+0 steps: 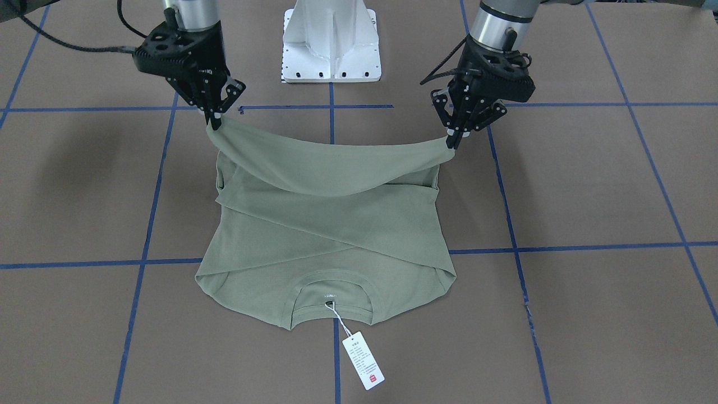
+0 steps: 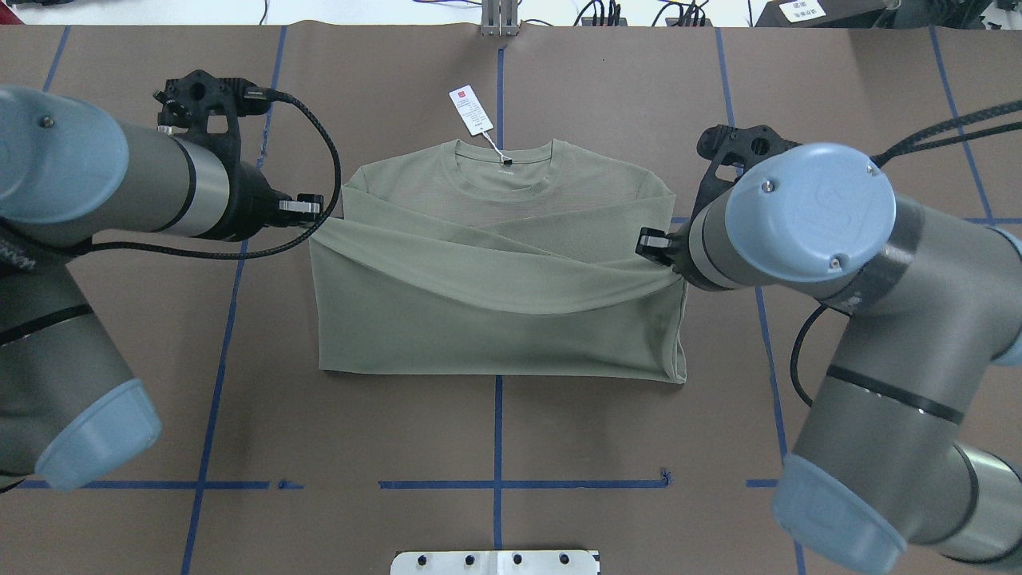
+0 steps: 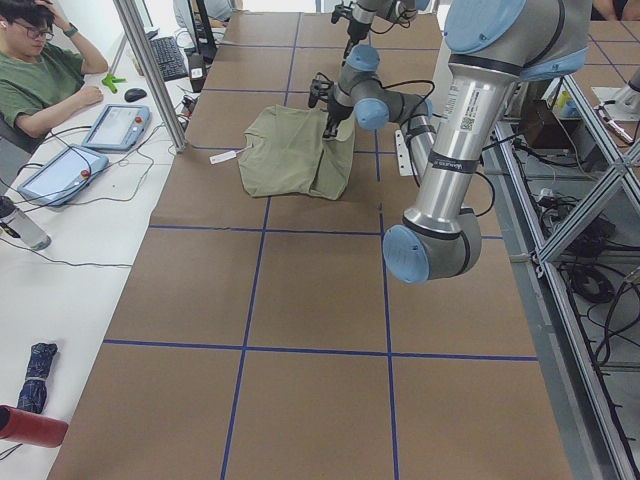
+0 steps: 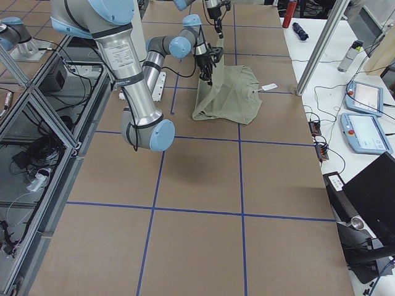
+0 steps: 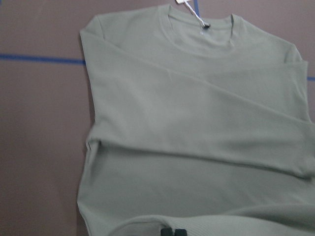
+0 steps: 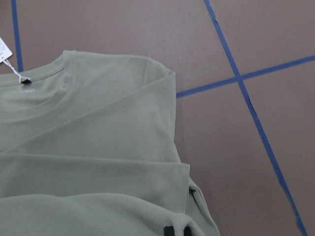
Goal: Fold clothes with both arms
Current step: 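Lift the hem with both grippers and fold it toward the collar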
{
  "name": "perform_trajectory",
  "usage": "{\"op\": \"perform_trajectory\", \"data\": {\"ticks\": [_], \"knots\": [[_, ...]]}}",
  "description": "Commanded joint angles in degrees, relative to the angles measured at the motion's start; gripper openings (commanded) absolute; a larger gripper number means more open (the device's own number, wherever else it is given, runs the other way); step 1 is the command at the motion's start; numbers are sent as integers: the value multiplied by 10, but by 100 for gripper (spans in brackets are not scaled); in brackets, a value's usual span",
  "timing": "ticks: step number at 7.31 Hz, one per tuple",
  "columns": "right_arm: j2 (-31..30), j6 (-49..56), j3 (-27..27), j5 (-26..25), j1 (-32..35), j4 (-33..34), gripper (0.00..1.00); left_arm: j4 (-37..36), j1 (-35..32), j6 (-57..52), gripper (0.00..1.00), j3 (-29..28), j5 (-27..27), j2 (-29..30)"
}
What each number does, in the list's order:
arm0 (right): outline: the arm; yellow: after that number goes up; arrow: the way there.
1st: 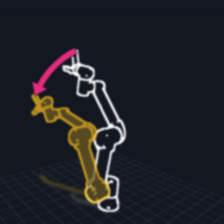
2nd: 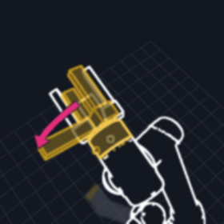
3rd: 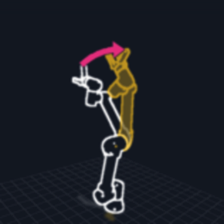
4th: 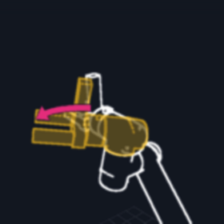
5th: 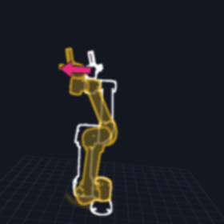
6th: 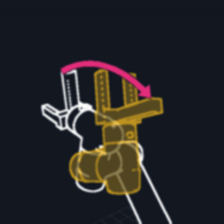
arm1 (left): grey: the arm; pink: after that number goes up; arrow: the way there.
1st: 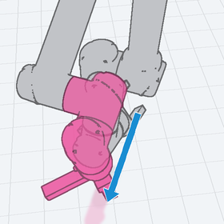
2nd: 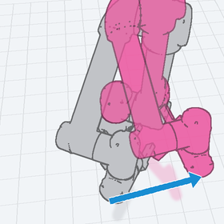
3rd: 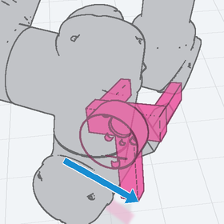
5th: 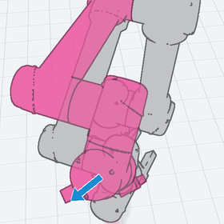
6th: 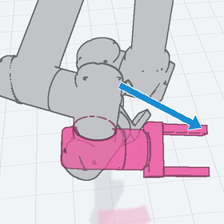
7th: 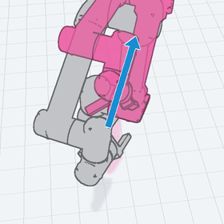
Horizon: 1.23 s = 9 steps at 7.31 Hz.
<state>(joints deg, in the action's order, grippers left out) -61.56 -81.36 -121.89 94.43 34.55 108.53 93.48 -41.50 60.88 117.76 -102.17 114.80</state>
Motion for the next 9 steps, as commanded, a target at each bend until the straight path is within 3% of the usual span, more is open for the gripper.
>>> {"op": "perform_trajectory", "data": {"ticks": [1,3,5,7,9], "knots": [[43,31,143,11,60,-99,0,13,-28,-16,0,-100,-1,62],[102,42,272,11,77,-146,0,118,-31,-17,0,-215,15,75],[120,44,380,10,83,-240,0,154,-31,-18,0,-325,36,123],[121,63,403,10,89,-249,0,223,-31,-33,0,-392,45,124],[120,66,415,10,89,-250,0,237,-31,-35,0,-403,48,125]]}}
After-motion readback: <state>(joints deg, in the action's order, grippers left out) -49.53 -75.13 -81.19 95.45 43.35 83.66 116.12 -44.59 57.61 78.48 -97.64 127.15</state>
